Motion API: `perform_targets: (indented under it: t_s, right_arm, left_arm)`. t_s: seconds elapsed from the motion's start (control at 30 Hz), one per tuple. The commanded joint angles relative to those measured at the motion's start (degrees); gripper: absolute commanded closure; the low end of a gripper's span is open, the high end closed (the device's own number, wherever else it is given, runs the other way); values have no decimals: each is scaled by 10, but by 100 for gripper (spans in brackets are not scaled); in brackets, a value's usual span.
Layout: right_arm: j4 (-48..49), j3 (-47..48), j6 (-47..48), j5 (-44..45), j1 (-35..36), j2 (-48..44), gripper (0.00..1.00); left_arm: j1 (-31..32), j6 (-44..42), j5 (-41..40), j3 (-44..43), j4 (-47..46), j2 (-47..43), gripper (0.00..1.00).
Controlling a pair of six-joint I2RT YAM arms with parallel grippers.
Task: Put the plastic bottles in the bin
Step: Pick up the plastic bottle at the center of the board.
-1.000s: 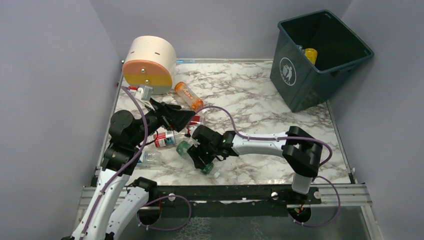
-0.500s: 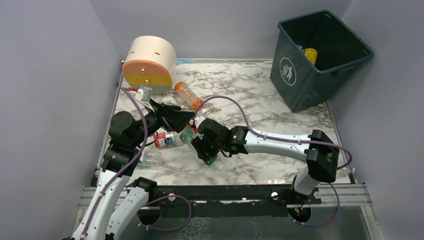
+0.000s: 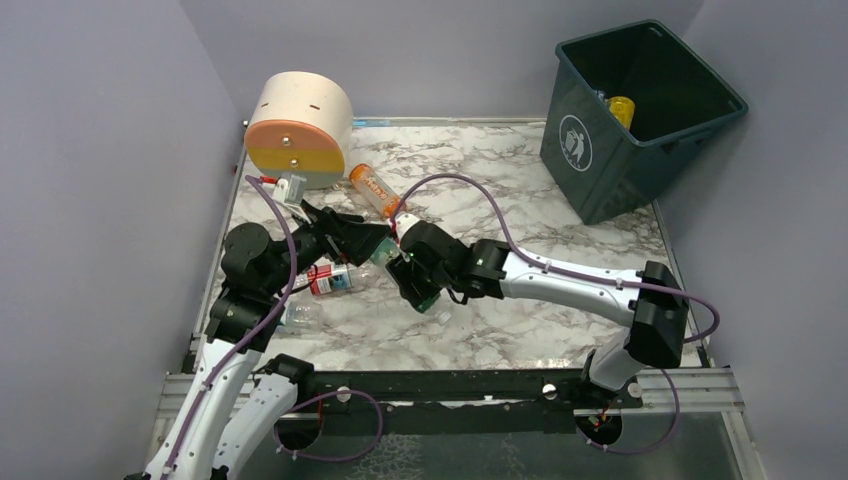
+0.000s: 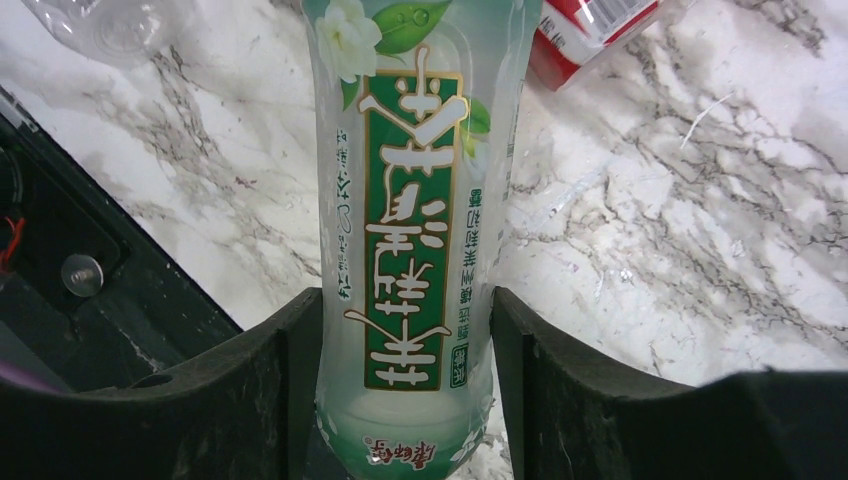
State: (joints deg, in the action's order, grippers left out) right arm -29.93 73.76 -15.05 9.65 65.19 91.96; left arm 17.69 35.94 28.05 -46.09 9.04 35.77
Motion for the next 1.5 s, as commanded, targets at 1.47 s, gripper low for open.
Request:
perform_targets:
  t_s: [1.47]
  right_arm:
    - [-60,365,90,-64,-363,-8,41]
  left_arm:
    - [-2,41,55,100,-132,26,1]
